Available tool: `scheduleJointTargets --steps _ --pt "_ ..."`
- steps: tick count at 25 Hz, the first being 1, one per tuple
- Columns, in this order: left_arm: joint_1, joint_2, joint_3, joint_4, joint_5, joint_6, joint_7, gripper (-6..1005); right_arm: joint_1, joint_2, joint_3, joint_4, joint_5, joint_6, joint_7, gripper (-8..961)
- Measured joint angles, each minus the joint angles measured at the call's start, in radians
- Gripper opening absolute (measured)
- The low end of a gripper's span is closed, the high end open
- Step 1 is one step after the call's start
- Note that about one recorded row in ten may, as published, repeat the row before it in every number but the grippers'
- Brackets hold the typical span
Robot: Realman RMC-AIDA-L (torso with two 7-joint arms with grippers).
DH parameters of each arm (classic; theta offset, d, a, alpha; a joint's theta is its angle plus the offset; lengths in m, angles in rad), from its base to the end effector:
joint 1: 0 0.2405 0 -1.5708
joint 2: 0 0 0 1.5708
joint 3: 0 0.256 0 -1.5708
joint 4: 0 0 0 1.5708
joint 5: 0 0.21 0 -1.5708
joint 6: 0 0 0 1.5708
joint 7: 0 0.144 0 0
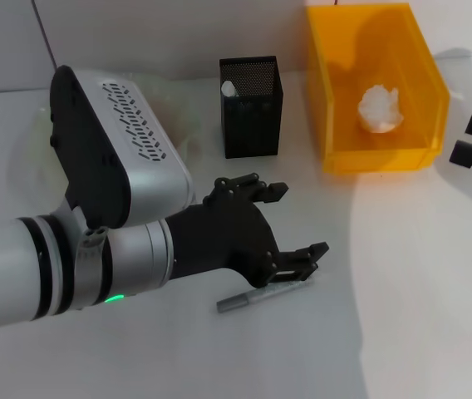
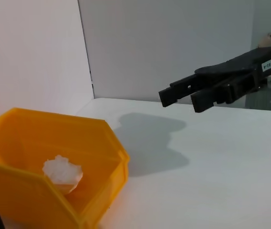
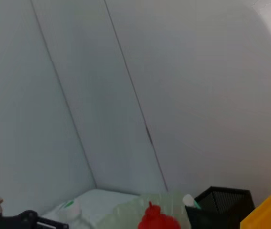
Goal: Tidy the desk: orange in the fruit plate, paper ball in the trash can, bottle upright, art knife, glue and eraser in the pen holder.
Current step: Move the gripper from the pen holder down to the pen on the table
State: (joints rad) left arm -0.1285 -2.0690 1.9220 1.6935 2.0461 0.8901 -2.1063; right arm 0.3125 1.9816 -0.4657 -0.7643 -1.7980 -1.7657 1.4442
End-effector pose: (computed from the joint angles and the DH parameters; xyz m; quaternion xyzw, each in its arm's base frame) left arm -0.1090 0.2680 -0.0627 -0.9725 -0.0783 -0.1304 0.1765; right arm 0.3167 0.2802 0.1047 -0.8682 0.2565 0.3456 0.2469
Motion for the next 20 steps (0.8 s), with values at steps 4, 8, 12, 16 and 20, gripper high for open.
scheduleJointTargets --steps 4,8,12,16,20 --pt "0.028 0.000 -0.002 0.007 -0.006 -0.003 0.017 815 0.014 0.009 -0.016 -0.085 -0.049 -0.001 0.055 737" --pt "0.005 0.000 0.000 -0.012 -0.020 0.031 0.020 815 0.027 0.017 0.011 -0.104 -0.045 -0.003 0.063 737" --pt "-0.043 0.000 -0.004 -0.042 -0.008 0.074 -0.022 814 0.024 0.018 0.086 -0.045 -0.027 0.010 0.004 737" --pt "-0.205 -0.002 -0.024 -0.162 0.070 0.167 -0.166 814 -0.001 0.011 0.110 0.024 -0.030 0.024 -0.044 737" --pt "-0.298 -0.005 -0.036 -0.219 0.143 0.235 -0.248 815 -0.030 0.011 0.111 0.049 -0.031 0.027 -0.065 737"
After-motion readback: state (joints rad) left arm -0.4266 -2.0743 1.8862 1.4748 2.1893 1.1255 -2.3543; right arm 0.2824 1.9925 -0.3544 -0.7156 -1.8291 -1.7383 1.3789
